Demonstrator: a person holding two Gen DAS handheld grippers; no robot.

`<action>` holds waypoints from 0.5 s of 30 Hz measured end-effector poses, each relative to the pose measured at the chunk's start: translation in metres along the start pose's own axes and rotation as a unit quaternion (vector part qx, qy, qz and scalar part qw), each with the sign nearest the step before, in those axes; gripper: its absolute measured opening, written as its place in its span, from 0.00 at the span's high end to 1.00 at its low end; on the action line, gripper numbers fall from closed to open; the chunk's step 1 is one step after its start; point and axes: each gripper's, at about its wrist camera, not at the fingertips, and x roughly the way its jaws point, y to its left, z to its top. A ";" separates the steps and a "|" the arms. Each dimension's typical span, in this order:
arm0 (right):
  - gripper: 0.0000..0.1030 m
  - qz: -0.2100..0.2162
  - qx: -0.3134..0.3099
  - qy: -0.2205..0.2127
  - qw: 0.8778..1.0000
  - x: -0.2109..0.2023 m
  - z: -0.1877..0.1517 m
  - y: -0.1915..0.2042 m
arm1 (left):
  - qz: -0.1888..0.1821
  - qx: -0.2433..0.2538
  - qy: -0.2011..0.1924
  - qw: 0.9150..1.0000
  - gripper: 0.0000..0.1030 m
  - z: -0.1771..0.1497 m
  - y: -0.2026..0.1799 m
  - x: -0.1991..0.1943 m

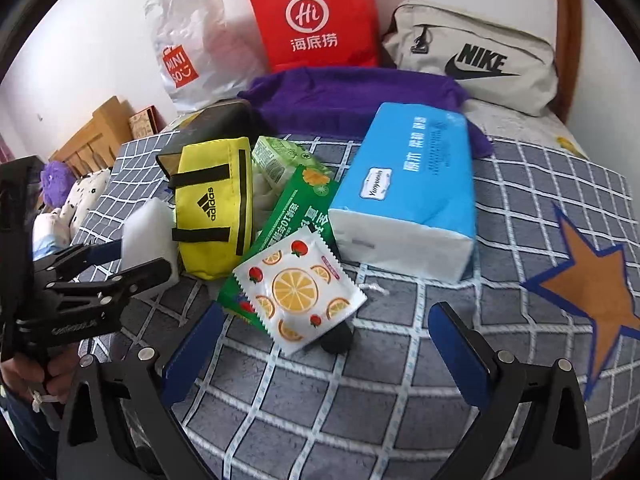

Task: Organize soft objects
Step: 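Move the left tool to the white foam sponge while the right tool reaches the orange-slice packet, then close the left tool on the sponge while the right tool grips the orange-slice packet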

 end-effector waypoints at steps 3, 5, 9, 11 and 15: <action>0.01 0.013 0.000 0.002 1.000 0.011 0.003 0.000 | -0.002 -0.012 0.008 1.000 0.27 0.001 0.006 0.008; 0.02 0.014 -0.007 0.009 1.000 0.020 0.004 0.002 | -0.008 -0.017 0.009 1.000 0.26 0.000 0.008 0.011; 0.02 0.021 -0.016 0.014 1.000 0.033 0.004 0.005 | -0.017 -0.024 0.011 1.000 0.25 0.001 0.013 0.013; 0.03 0.023 -0.015 0.008 1.000 0.035 0.004 0.004 | -0.018 -0.026 0.012 0.999 0.25 0.001 0.013 0.015; 0.23 0.007 -0.037 0.007 0.999 0.035 0.001 0.007 | -0.018 -0.024 0.013 0.999 0.25 0.001 0.013 0.016</action>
